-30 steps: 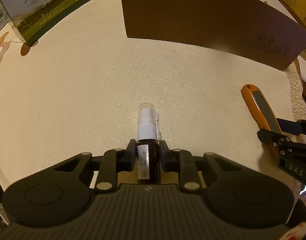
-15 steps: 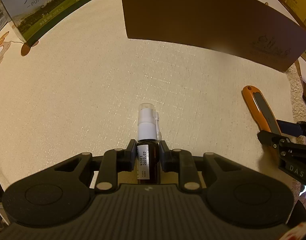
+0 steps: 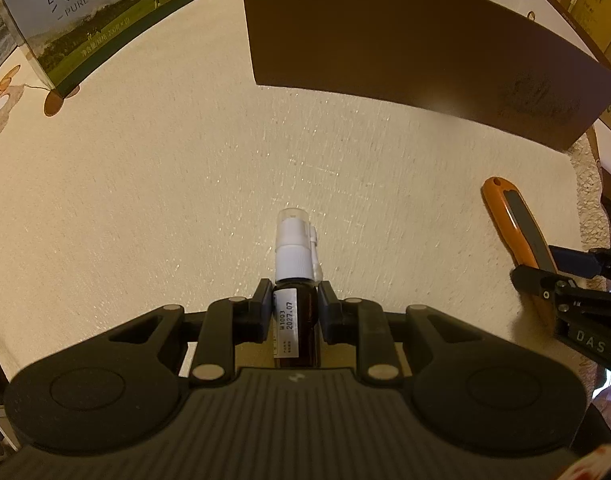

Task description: Organize rigid objects

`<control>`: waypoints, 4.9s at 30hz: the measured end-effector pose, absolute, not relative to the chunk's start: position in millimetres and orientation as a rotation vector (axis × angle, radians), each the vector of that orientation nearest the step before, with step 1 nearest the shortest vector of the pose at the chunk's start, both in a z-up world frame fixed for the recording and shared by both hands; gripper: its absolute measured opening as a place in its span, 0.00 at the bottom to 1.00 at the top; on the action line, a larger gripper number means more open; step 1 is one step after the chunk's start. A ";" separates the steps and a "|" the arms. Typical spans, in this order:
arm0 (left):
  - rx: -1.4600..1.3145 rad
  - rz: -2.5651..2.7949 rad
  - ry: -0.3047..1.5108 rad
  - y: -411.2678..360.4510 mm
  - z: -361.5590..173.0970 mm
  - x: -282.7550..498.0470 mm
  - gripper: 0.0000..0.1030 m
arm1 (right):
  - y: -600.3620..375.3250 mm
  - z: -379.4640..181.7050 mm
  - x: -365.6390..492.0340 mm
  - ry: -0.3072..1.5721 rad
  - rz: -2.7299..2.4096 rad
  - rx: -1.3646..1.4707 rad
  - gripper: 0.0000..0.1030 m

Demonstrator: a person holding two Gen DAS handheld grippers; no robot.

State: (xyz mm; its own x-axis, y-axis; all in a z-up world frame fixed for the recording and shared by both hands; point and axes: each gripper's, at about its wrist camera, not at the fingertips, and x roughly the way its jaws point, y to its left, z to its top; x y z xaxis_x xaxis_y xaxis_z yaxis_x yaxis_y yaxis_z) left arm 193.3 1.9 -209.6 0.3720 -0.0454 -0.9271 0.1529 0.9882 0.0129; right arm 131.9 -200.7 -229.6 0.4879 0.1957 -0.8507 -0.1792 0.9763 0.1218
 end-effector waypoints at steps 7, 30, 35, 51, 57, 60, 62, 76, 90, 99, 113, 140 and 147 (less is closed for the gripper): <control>0.095 -0.142 1.157 0.9 -198.0 192.5 0.19 | -211.5 -219.9 135.2 1.040 0.236 0.094 0.31; 0.094 -0.351 0.881 -74.1 -77.4 284.9 0.19 | -285.6 -97.9 221.5 0.843 0.185 0.402 0.31; 0.104 -0.388 0.890 -107.7 -75.1 329.1 0.19 | -309.1 -96.0 272.4 0.884 0.110 0.478 0.31; 0.193 -0.390 0.944 -145.6 -115.0 377.0 0.29 | -321.2 -129.8 328.9 0.979 -0.011 0.414 0.31; 0.190 -0.374 0.967 -131.9 -118.1 370.2 0.32 | -324.3 -123.7 320.3 0.917 -0.008 0.405 0.32; 0.186 -0.362 0.970 -124.5 -115.8 365.7 0.34 | -324.2 -115.3 311.7 0.896 0.008 0.387 0.33; 0.178 -0.360 0.968 -119.3 -112.0 361.0 0.38 | -324.8 -109.9 302.4 0.870 0.024 0.393 0.36; 0.107 -0.330 0.935 -96.1 -74.1 313.1 0.59 | -306.0 -87.2 238.4 0.850 0.066 0.334 0.58; 0.021 -0.248 0.888 -48.3 -25.6 230.3 0.68 | -275.6 -39.8 166.5 0.852 0.105 0.325 0.58; 0.054 -0.149 0.876 -22.9 10.9 157.2 0.68 | -254.0 -16.0 109.4 0.865 0.132 0.357 0.58; 0.043 -0.104 0.897 2.0 34.4 55.8 0.68 | -214.1 8.6 29.2 0.877 0.230 0.253 0.58; 0.068 -0.133 0.880 -1.8 38.8 -3.1 0.68 | -200.2 11.2 -17.0 0.878 0.284 0.203 0.58; 0.074 -0.132 0.888 -2.1 36.6 -3.7 0.68 | -199.7 11.1 -19.3 0.883 0.290 0.201 0.58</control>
